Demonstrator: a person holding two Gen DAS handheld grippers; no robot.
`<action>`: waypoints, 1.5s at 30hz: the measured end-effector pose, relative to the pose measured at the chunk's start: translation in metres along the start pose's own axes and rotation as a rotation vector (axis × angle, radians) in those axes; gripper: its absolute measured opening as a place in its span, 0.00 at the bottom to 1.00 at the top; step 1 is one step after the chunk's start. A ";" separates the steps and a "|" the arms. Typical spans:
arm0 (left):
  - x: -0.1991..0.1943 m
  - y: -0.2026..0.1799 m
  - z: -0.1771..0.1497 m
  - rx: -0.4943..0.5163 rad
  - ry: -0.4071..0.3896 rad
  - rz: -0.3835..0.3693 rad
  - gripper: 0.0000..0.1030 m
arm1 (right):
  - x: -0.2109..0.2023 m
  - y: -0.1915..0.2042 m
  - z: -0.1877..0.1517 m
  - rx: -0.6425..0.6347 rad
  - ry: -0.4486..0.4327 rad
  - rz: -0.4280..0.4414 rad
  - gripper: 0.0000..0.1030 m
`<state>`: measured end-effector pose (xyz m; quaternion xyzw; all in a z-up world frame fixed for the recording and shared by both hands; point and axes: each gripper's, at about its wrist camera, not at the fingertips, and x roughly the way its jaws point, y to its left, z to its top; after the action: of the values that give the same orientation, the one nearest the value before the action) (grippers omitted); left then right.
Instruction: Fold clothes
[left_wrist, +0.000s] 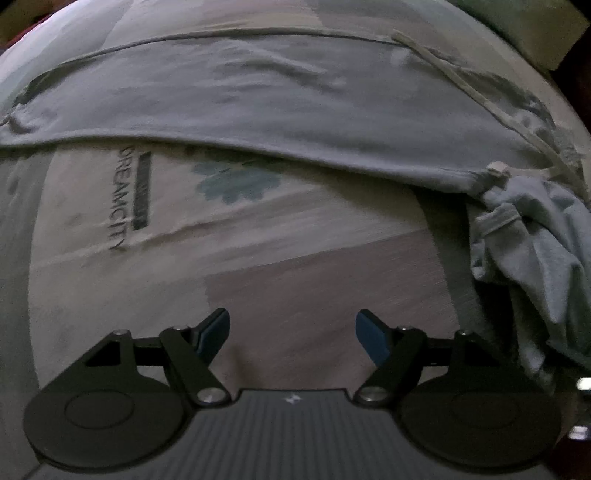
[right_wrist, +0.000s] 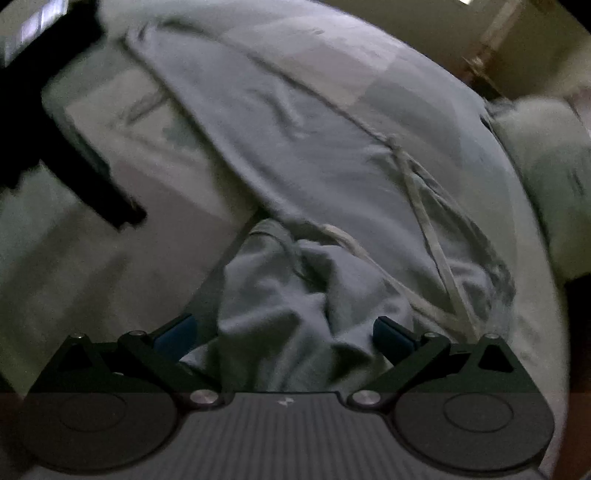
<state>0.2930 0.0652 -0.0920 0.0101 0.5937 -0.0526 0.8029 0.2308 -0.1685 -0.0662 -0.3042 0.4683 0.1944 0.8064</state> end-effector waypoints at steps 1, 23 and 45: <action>-0.001 0.003 -0.002 -0.007 -0.001 0.001 0.74 | 0.008 0.008 0.002 -0.044 0.019 -0.032 1.00; -0.011 -0.025 -0.008 0.031 -0.014 -0.037 0.74 | 0.041 -0.155 -0.053 0.201 0.155 -0.298 1.00; 0.005 -0.099 0.007 0.082 0.027 -0.215 0.74 | -0.017 -0.175 -0.055 0.415 -0.073 0.120 1.00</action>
<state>0.2918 -0.0339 -0.0899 -0.0203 0.5996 -0.1625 0.7834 0.2918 -0.3353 -0.0181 -0.0960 0.4861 0.1525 0.8551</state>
